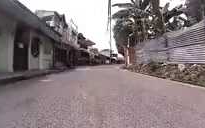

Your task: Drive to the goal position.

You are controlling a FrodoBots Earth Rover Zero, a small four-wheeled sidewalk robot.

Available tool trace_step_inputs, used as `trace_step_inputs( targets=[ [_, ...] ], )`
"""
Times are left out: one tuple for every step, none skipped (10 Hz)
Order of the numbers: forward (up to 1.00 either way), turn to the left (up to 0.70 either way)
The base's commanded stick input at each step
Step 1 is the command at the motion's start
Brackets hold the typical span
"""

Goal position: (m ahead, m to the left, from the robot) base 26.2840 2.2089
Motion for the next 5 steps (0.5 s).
trace_step_inputs(
  targets=[
    [0.50,0.07],
    [0.50,0.07],
    [0.50,0.07],
    [0.50,0.07],
    [0.50,0.07]
  ],
)
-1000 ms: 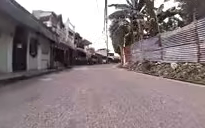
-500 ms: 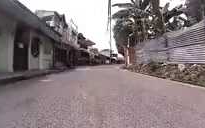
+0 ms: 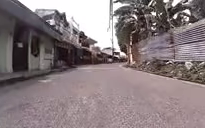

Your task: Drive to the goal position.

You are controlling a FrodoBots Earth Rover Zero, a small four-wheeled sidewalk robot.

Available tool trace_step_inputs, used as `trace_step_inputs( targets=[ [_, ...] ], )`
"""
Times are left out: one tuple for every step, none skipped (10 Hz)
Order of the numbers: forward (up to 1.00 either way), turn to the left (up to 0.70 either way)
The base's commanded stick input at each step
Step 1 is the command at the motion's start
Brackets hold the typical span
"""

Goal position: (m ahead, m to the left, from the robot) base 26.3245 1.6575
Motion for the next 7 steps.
trace_step_inputs(
  targets=[
    [0.50,0.07],
    [0.50,0.07],
    [0.50,0.07],
    [0.50,0.07],
    [0.50,0.07],
    [0.50,0.07],
    [0.50,0.07]
  ],
)
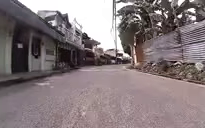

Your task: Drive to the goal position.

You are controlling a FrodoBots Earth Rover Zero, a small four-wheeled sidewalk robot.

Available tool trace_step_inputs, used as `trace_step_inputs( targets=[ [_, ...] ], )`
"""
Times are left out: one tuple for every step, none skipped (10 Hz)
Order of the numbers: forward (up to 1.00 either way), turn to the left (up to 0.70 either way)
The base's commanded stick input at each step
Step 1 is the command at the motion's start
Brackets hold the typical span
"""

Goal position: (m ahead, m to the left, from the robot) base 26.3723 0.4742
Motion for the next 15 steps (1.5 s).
trace_step_inputs(
  targets=[
    [0.50,0.07],
    [0.50,0.07],
    [0.50,0.07],
    [0.50,0.07],
    [0.50,0.07],
    [0.50,0.07],
    [0.50,0.07],
    [0.50,0.07],
    [0.50,-0.14],
    [0.50,-0.39],
    [0.50,-0.43],
    [0.50,-0.43],
    [0.50,-0.32],
    [0.50,-0.17],
    [0.50,0.07]
  ],
)
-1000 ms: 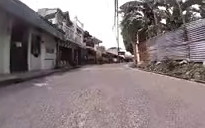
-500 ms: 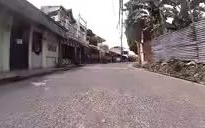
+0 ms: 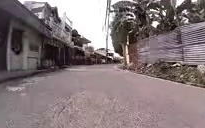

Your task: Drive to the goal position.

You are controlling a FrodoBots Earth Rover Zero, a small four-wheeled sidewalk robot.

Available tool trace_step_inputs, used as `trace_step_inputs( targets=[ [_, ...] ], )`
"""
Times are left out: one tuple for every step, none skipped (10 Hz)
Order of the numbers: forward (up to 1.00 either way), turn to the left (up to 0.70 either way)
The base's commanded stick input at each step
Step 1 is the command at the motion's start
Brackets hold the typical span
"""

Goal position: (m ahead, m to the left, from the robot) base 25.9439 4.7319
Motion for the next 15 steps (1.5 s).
trace_step_inputs(
  targets=[
    [0.50,0.07],
    [0.50,0.07],
    [0.50,0.07],
    [0.50,0.07],
    [0.50,0.07],
    [0.50,0.07],
    [0.50,0.07],
    [0.50,0.07],
    [0.50,0.07],
    [0.50,0.07],
    [0.50,0.07],
    [0.50,0.07],
    [0.50,0.07],
    [0.50,0.07],
    [0.50,0.07]
  ],
)
